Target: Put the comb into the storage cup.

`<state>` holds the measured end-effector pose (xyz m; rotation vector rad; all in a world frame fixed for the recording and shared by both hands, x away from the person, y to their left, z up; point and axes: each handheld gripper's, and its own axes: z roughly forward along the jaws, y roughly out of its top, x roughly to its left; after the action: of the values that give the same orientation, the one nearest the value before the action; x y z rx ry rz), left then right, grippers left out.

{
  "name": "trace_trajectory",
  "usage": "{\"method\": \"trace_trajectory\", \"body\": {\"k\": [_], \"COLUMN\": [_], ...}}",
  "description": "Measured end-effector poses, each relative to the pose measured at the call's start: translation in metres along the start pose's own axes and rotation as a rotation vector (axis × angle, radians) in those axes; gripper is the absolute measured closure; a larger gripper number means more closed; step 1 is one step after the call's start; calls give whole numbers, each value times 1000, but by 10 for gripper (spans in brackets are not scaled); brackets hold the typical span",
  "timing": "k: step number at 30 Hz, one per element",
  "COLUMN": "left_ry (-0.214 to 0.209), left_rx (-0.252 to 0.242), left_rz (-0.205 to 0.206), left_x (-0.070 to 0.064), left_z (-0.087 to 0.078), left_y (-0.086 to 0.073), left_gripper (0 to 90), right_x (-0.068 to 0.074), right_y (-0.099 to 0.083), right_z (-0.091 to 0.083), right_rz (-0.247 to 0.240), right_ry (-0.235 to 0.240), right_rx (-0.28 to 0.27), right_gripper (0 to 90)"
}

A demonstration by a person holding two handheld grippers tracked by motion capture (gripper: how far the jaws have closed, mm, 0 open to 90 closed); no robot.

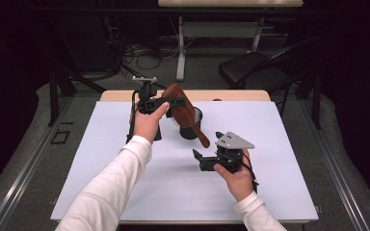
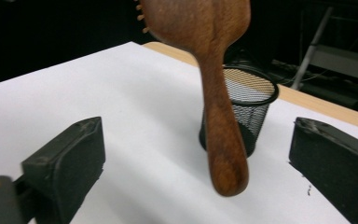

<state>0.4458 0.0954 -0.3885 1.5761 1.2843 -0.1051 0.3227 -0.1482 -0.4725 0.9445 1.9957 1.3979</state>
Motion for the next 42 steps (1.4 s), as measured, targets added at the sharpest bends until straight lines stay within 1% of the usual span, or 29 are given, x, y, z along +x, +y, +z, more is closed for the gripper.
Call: {"method": "trace_trajectory", "body": {"k": [2, 4, 7, 9, 12, 15, 16, 18, 20, 22, 24, 25, 26, 29, 31, 32, 34, 38, 42], "left_ry": [4, 6, 9, 3, 7, 6, 4, 9, 17, 19, 23, 27, 34, 42, 42, 43, 46, 53, 61], "left_rx": [-2, -7, -15, -26, -35, -32, -30, -40, -42, -46, -45, -53, -56, -77, -76, -79, -87, -97, -107], "left_rz": [-6, -6, -2, 1, 1, -3, -9, -12, 3, -3, 9, 7, 21, 22, 26, 18, 33, 44, 53], "left_x": [0, 0, -1, -2, -4, -5, -5, -6, -7, -8, -9, -10, -10, -11, -10, -10, -9, -8, -10], "left_z": [-1, -2, -4, -5, -7, -7, -8, -8, -9, -8, -8, -8, -8, -8, -8, -8, -7, -6, -5], "left_y": [2, 4, 8, 10, 13, 17, 18, 21, 23, 24, 26, 27, 28, 30, 31, 31, 32, 34, 37], "left_gripper": [500, 500, 500, 499, 499, 499, 499, 500, 499, 499, 499, 499, 499, 498, 498, 499, 499, 498, 498], "right_x": [0, 0, 1, 1, 2, 2, 2, 2, 1, 0, 0, -1, -1, -3, -4, -4, -5, -8, -8], "right_y": [0, 1, 3, 3, 4, 4, 4, 4, 5, 5, 5, 5, 5, 5, 5, 5, 5, 5, 5], "right_z": [-1, -1, -2, -3, -4, -4, -4, -5, -6, -6, -7, -7, -7, -8, -9, -9, -9, -10, -11], "right_rz": [6, 7, 6, 0, -8, -9, -8, -6, -3, 2, 4, 6, 8, 18, 21, 26, 27, 34, 44], "right_ry": [23, 34, 37, 36, 31, 31, 31, 30, 31, 29, 30, 29, 26, 24, 24, 22, 19, 16, 12], "right_rx": [1, -4, -14, -16, -6, -6, -8, -11, -13, -15, -17, -14, -13, -17, -19, -21, -20, -20, -22], "right_gripper": [3, 0, 0, 0, 0, 0, 0, 0, 0, 0, 0, 0, 0, 0, 0, 0, 0, 0, 0]}}
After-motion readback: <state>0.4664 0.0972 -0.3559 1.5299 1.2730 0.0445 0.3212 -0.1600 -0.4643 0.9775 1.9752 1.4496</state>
